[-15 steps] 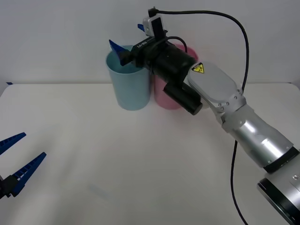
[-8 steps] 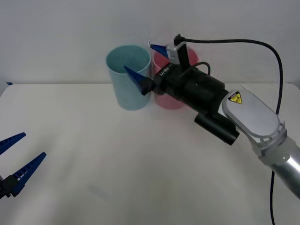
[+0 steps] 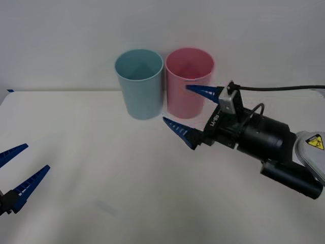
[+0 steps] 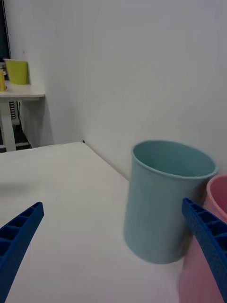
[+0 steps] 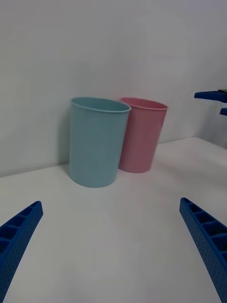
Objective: Grasp the object on the table and drop it into the matching bin: aluminum can to the light blue bin, PET bottle to the pink bin.
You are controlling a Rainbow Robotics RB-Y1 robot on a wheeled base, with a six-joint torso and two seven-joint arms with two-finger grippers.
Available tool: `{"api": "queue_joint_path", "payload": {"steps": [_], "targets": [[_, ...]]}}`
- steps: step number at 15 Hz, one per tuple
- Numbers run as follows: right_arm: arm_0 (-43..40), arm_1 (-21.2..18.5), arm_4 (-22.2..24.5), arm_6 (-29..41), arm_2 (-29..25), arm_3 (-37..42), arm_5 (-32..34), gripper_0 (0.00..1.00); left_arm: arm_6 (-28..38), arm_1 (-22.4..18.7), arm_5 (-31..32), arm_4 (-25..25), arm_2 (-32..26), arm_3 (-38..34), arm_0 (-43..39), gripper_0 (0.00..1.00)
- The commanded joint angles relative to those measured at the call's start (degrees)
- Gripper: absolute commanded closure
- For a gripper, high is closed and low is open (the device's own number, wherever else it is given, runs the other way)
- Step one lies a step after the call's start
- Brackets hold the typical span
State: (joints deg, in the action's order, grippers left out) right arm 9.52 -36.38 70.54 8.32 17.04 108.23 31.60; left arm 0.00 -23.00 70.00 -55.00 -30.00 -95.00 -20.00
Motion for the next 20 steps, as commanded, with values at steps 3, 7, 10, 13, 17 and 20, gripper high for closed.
{"api": "queue_joint_path", "payload": {"steps": [3,7,10,13,17,20], "targets": [[-9.4,0.9,-0.9,-9.1,-8.1,0.3,10.0,0.00,0.0,0.0,0.0,0.0,0.0,0.0,0.0,0.00],[-18.0,5.4,-0.8,-11.4,-18.3,0.3,18.0,0.00,0.0,0.0,0.0,0.0,0.0,0.0,0.0,0.00],[-23.2,10.2,-0.8,-11.6,-27.6,0.3,24.2,0.00,0.0,0.0,0.0,0.0,0.0,0.0,0.0,0.00],[-26.8,14.2,-0.8,-11.3,-34.5,0.2,28.3,0.00,0.0,0.0,0.0,0.0,0.0,0.0,0.0,0.00],[-31.4,16.7,-1.6,-10.4,-38.6,0.3,28.5,0.00,0.0,0.0,0.0,0.0,0.0,0.0,0.0,0.00],[-32.9,18.3,-1.8,-9.8,-40.9,0.2,28.4,0.00,0.0,0.0,0.0,0.0,0.0,0.0,0.0,0.00]]}}
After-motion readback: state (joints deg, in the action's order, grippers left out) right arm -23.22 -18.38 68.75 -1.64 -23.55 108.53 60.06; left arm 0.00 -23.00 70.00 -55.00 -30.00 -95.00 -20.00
